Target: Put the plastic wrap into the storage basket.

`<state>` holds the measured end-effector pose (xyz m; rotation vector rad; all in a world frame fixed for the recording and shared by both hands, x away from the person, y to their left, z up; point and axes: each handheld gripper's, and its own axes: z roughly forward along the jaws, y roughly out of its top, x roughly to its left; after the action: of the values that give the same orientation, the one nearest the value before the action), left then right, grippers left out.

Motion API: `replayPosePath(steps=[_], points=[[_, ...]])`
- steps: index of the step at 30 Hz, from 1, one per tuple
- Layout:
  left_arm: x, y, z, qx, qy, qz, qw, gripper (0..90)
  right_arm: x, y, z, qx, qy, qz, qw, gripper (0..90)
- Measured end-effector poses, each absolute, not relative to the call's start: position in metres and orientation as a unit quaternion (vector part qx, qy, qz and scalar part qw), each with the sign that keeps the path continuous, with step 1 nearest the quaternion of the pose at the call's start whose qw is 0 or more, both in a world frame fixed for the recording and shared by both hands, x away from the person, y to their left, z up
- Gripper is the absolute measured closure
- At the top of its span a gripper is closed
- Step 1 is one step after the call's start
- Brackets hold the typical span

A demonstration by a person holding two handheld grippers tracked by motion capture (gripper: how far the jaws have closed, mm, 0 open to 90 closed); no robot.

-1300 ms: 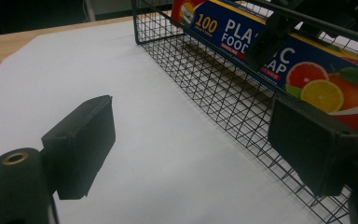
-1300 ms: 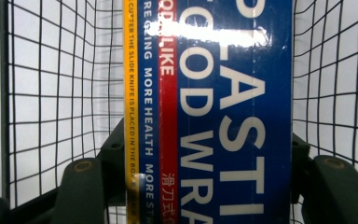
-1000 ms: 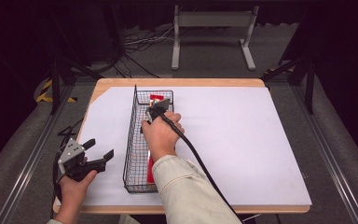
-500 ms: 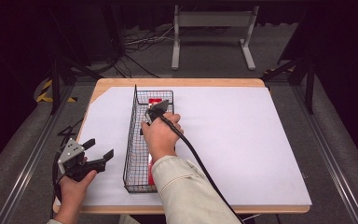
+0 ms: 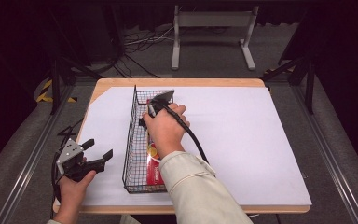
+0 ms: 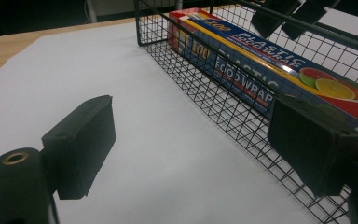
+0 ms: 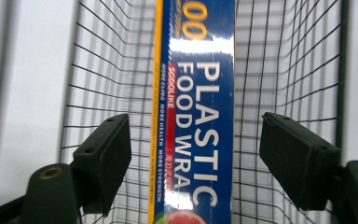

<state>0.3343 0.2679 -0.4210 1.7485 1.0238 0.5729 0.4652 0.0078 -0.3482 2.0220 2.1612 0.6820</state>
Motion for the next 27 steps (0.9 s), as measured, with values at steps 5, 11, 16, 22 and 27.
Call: replayPosePath(steps=[5, 11, 16, 22, 27], points=[[0.334, 0.267, -0.421, 0.724, 0.421, 0.239, 0.491, 15.8, 0.456, -0.007, -0.325, 0.641, 0.719, 0.264, 0.050, 25.0], [0.333, 0.267, -0.421, 0.723, 0.421, 0.241, 0.491, 15.8, 0.447, -0.025, -0.305, 0.619, 0.726, 0.296, 0.047, 24.4], [0.334, 0.267, -0.421, 0.726, 0.420, 0.241, 0.488, 15.8, 0.441, -0.036, -0.295, 0.608, 0.730, 0.308, 0.048, 24.3], [0.334, 0.267, -0.422, 0.725, 0.423, 0.240, 0.488, 15.7, 0.435, -0.050, -0.285, 0.593, 0.736, 0.322, 0.053, 22.9], [0.333, 0.267, -0.421, 0.727, 0.421, 0.240, 0.487, 15.5, 0.431, -0.061, -0.284, 0.576, 0.746, 0.327, 0.064, 21.8]])
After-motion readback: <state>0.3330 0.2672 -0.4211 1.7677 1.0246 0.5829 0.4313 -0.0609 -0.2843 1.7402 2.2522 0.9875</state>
